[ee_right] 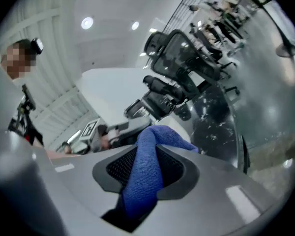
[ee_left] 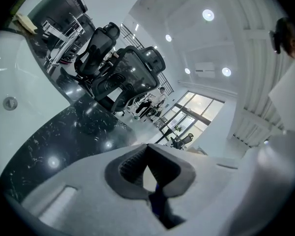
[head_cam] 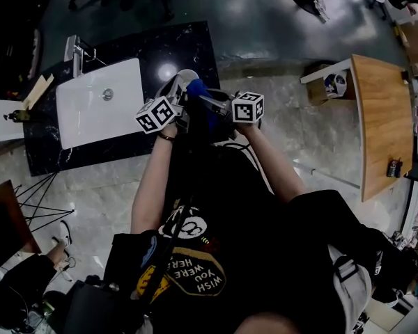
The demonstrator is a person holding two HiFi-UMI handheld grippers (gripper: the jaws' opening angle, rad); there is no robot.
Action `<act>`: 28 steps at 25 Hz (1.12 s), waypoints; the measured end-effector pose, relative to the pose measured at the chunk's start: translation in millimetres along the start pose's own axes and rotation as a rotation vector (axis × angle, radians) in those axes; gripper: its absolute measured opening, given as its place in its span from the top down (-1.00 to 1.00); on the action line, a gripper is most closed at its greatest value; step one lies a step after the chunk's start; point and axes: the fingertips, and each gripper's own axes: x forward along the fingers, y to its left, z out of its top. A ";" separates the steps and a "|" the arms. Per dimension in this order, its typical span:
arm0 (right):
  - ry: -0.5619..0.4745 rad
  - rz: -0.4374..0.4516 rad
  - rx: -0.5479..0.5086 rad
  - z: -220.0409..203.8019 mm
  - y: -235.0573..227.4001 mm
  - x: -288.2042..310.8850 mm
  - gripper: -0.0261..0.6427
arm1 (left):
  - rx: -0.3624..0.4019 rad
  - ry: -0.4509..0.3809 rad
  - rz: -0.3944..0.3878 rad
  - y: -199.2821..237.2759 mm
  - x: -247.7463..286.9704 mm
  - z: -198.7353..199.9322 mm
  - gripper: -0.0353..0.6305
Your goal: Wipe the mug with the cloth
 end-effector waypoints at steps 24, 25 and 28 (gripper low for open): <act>0.077 -0.038 -0.109 -38.7 16.7 19.5 0.58 | -0.023 -0.012 0.041 5.6 2.5 -2.9 0.88; 0.106 -0.077 -0.161 -44.6 17.4 21.7 0.58 | -0.021 -0.009 0.038 5.6 1.2 -2.4 0.88; 0.188 -0.244 -0.335 -56.0 11.5 15.1 0.56 | 0.002 -0.007 0.029 7.4 -10.7 2.3 0.88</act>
